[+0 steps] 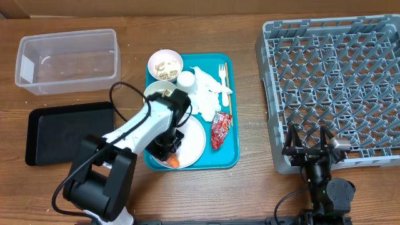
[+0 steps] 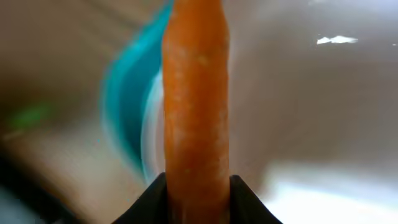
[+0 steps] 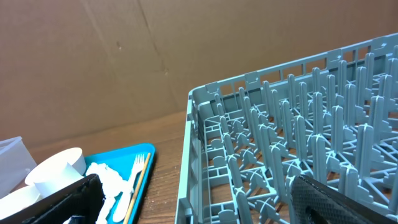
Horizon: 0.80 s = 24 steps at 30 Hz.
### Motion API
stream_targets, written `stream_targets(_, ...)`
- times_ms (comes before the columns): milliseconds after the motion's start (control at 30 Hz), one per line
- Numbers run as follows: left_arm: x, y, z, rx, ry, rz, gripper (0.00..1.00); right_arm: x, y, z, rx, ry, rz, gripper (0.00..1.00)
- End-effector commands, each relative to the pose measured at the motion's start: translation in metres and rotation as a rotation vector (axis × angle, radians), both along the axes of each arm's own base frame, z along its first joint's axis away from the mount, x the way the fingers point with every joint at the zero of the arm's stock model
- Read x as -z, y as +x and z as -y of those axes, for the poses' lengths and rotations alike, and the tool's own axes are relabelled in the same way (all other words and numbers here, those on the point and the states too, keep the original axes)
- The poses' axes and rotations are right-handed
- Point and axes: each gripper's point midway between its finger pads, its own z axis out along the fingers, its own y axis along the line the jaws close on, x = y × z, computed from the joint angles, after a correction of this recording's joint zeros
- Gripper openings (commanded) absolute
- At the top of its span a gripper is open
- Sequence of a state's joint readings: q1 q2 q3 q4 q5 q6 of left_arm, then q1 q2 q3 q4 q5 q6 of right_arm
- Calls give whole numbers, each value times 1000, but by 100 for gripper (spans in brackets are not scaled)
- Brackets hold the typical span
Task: Sort waste into correct bins and load items into the dishwasher rack
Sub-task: 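Carry the carrot left and drop it onto the black tray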
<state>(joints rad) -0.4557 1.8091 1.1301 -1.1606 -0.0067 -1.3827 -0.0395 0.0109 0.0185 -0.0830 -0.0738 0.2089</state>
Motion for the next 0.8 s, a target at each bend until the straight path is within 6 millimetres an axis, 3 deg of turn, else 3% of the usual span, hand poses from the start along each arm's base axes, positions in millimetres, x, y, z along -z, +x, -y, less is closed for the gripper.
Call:
stream_targets(0,-40,28,-4,25,55,56,19,2,0,3,13,1,2,100)
stream_targets(100,-83,41,-13,-2,77,67,16,2,0,3,13,1,2,100)
stream_targets(200,-111,52,-35,-55,99,101,15,2,0,3,12,1,2,100)
stream_targets(333,-136,62,-107,-225,155,158,21,2,0,3,13,1,2,100)
stream_targets(400,-135,57,-155,-345,147,130,22,2,0,3,13,1,2,100)
stream_targets(467,-129,48,-188,-476,128,113,22,2,0,3,13,1,2,100)
stream_targets(533,-122,43,-207,-551,87,113,23,2,0,3,13,1,2,100)
stream_targets(600,-108,39,-225,-589,29,121,36,2,0,3,13,1,2,100)
stream_targets(767,-65,16,-263,-713,-8,126,36,2,0,3,13,1,2,100)
